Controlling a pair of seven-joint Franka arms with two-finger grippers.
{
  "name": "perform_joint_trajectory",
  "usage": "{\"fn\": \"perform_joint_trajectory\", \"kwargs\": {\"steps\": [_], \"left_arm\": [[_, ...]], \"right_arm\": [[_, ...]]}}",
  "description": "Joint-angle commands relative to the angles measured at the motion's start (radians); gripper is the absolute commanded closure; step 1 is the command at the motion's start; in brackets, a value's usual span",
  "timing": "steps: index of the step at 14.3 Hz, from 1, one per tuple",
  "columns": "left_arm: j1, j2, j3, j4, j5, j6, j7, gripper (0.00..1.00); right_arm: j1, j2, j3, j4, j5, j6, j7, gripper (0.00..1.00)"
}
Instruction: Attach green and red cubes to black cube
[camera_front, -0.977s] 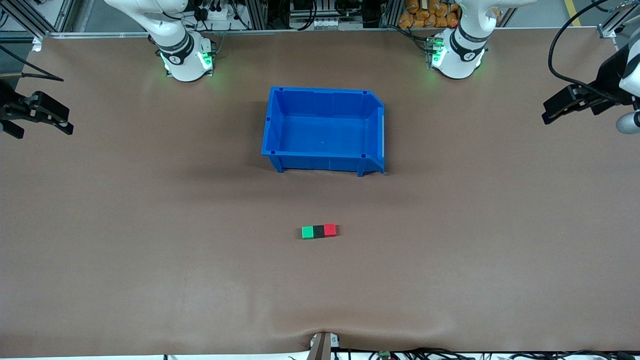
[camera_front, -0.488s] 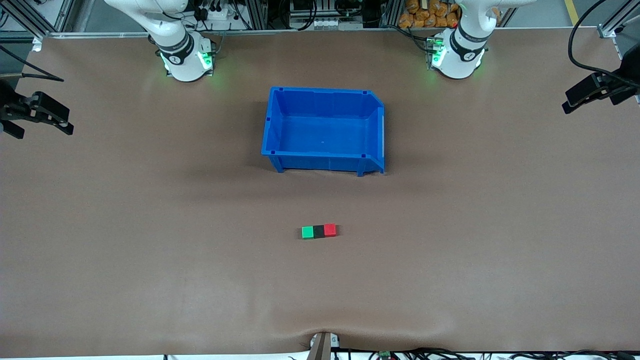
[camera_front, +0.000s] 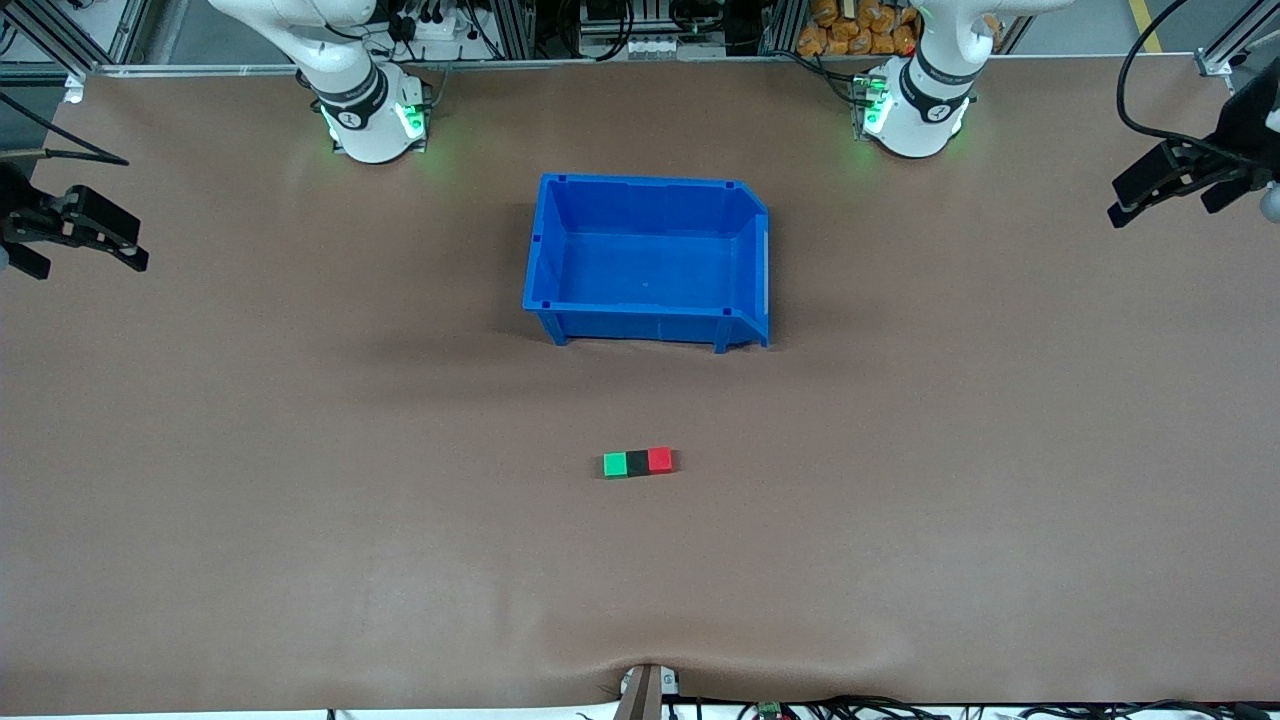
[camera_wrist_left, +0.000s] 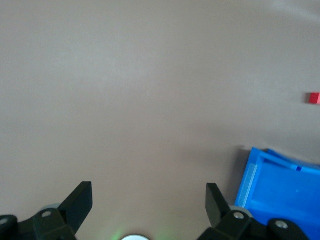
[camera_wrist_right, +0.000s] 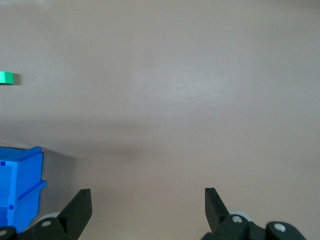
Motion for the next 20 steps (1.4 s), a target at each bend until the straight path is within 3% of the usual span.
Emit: {"fn": "perform_joint_trajectory", "kwargs": {"steps": [1,20], "left_arm": [[0.002,0.052,-0.001,0.077,-0.009,-0.012,0.010,0.00],[0.002,0.043,0.001,0.083,-0.016,-0.112,0.079,0.00]], "right_arm": [[-0.010,0.012,0.007,0.025,0.002,-0.014,0.000,0.00],[-0.010,0.015,0.005,0.024,0.002,-0.014,0.000,0.00]]}}
